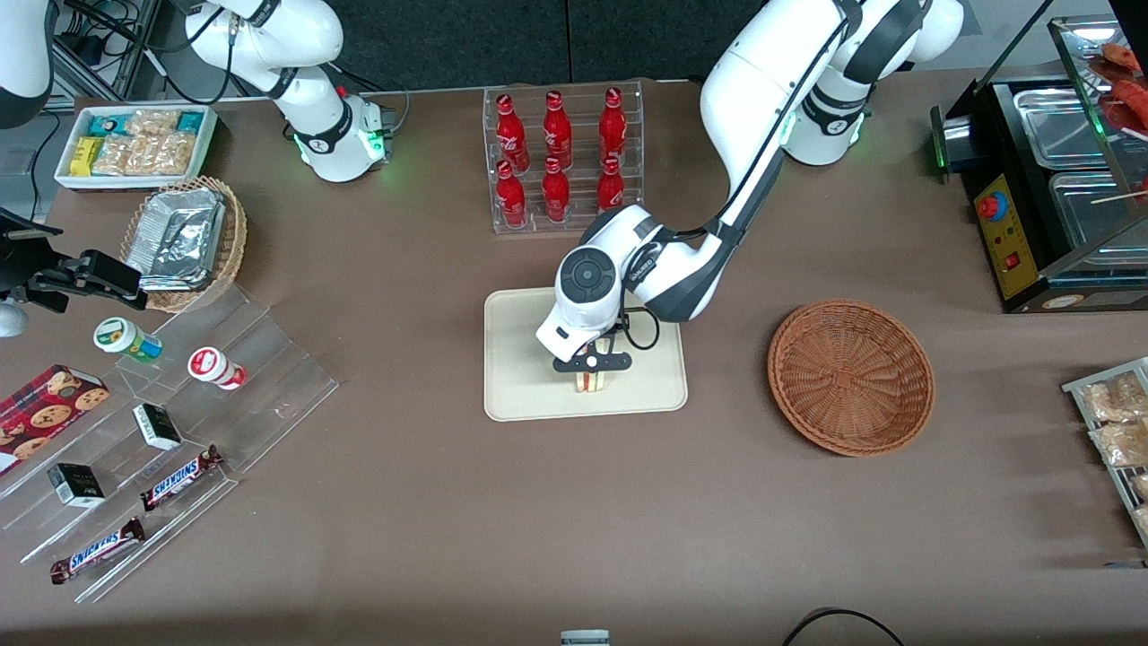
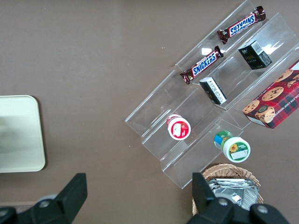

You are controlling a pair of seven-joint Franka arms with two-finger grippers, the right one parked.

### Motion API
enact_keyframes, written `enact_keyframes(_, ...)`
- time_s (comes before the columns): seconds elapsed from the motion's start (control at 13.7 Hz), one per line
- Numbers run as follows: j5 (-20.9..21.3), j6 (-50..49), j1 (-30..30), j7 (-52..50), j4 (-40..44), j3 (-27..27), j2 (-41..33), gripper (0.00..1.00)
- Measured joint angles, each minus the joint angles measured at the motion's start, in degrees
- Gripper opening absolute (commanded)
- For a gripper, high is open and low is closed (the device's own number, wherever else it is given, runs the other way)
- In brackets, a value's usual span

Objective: Place sandwich from basket to tray
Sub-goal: 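Lower the sandwich onto the tray and open the left gripper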

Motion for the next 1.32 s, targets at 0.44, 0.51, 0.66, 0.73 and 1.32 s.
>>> enact_keyframes(0.44, 0.0, 0.1, 0.0, 0.0, 0.0, 0.0, 0.5, 1.00)
enact_keyframes(0.51, 0.0, 0.1, 0.0, 0.0, 0.0, 0.0, 0.6, 1.00)
enact_keyframes(0.66, 0.0, 0.2, 0.0, 0.1, 0.4, 0.1, 0.6, 1.00)
enact_keyframes(0.73, 0.0, 0.2, 0.1, 0.3, 1.0, 0.2, 0.6, 1.00)
enact_keyframes(1.32, 0.0, -8.4, 3.9, 11.7, 5.3, 1.1, -2.6, 1.00)
